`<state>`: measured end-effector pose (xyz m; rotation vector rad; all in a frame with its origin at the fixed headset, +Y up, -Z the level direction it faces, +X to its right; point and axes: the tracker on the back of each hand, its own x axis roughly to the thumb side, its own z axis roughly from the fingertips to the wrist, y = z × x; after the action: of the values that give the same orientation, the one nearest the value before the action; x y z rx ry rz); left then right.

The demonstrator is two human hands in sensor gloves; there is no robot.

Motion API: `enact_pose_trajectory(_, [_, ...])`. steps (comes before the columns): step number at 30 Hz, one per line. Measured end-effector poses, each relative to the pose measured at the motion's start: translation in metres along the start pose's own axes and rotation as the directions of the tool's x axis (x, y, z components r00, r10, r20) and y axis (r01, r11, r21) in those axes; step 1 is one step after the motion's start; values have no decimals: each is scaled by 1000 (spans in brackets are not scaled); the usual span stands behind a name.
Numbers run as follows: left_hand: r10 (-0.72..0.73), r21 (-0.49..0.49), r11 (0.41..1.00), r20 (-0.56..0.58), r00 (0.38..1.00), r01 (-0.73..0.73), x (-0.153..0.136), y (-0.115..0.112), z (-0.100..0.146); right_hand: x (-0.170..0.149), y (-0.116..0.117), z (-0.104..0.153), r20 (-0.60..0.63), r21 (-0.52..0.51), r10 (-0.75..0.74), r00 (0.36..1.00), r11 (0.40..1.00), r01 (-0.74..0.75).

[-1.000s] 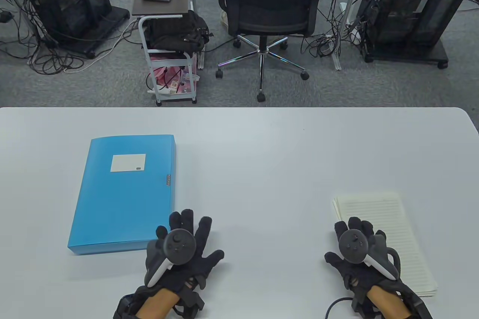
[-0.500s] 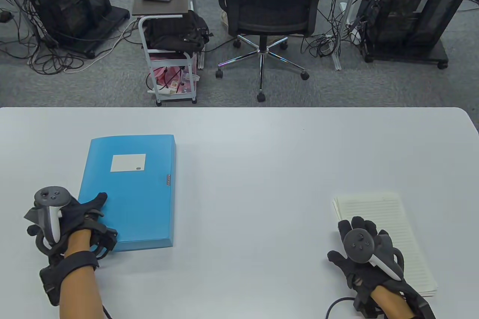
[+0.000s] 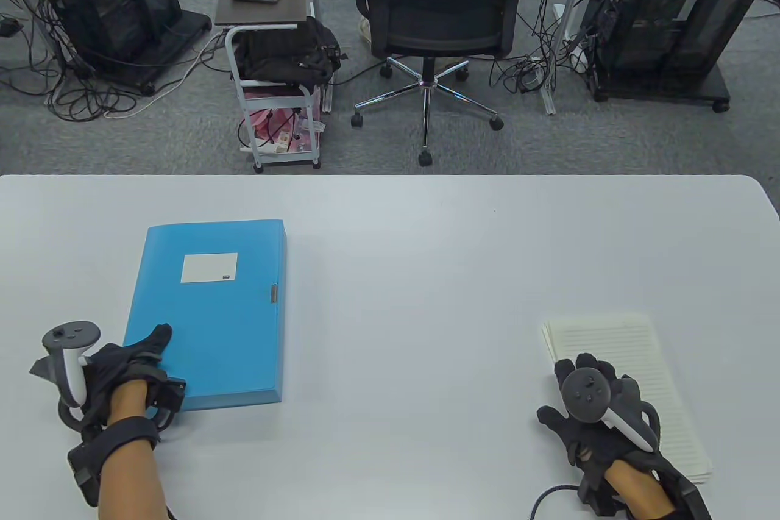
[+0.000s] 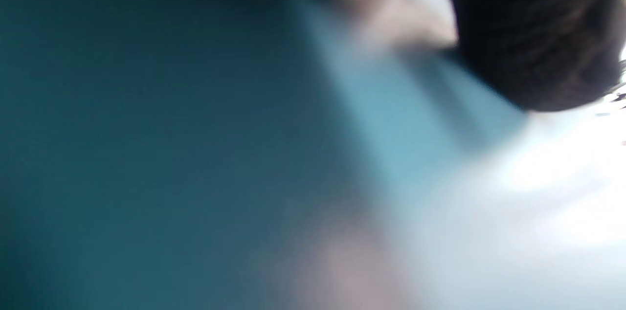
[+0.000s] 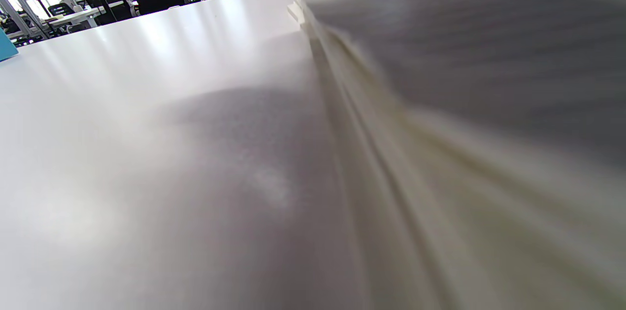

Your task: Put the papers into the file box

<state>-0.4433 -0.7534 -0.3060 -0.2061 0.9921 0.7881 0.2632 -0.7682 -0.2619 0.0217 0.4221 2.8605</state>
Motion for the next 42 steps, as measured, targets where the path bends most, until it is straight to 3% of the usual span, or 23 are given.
enact_pose_trajectory(7, [16, -56, 998, -25, 1000, -17, 5, 3, 3, 1, -1, 0, 19, 0, -3, 1000, 1000, 3])
enact_pose_trajectory(9, [98, -58, 994, 21, 995, -97, 11, 7, 14, 1, -1, 0, 18, -2, -7, 1000, 1000, 7])
enact_pose_trajectory(11, [267, -184, 949, 46, 963, -254, 21, 9, 31, 0, -2, 0, 18, -5, -12, 1000, 1000, 12])
enact_pose_trajectory(12, [300, -241, 931, 87, 950, -272, 31, 9, 46, 0, -2, 1, 17, -5, -18, 1000, 1000, 18])
enact_pose_trajectory(14, [266, -258, 942, 187, 946, -214, 48, 6, 74, -1, -3, 1, 19, -5, -29, 999, 1000, 29])
enact_pose_trajectory(19, [451, -472, 837, 307, 838, -278, 74, -51, 144, -3, -3, 0, 17, 0, -49, 999, 999, 49])
enact_pose_trajectory(22, [533, -608, 739, 265, 804, -289, 83, -110, 179, -6, -3, 0, 9, 4, -64, 998, 998, 64])
enact_pose_trajectory(25, [521, -672, 697, 237, 820, -249, 85, -166, 201, -9, -4, 1, 8, -7, -79, 997, 997, 79])
enact_pose_trajectory(28, [458, -680, 709, 243, 855, -187, 81, -208, 211, -9, -5, 2, 7, -9, -78, 997, 997, 78])
enact_pose_trajectory(30, [399, -653, 744, 267, 878, -140, 78, -222, 212, -10, -5, 2, 4, -11, -79, 997, 997, 79])
enact_pose_trajectory(36, [128, -468, 877, 447, 886, 110, 82, -228, 228, -8, -6, 1, 7, -8, -71, 997, 997, 71])
enact_pose_trajectory(38, [22, -378, 903, 520, 854, 206, 85, -231, 235, -8, -6, 1, 7, -4, -68, 998, 998, 68])
enact_pose_trajectory(40, [-115, -199, 934, 618, 778, 296, 85, -227, 245, -8, -6, 1, 6, -4, -67, 998, 998, 67])
enact_pose_trajectory(41, [-94, -168, 943, 692, 715, 287, 85, -227, 250, -8, -6, 1, 6, -7, -66, 998, 998, 66])
enact_pose_trajectory(42, [-18, -236, 921, 768, 640, 309, 86, -230, 256, -8, -6, 1, 6, -11, -65, 998, 998, 66])
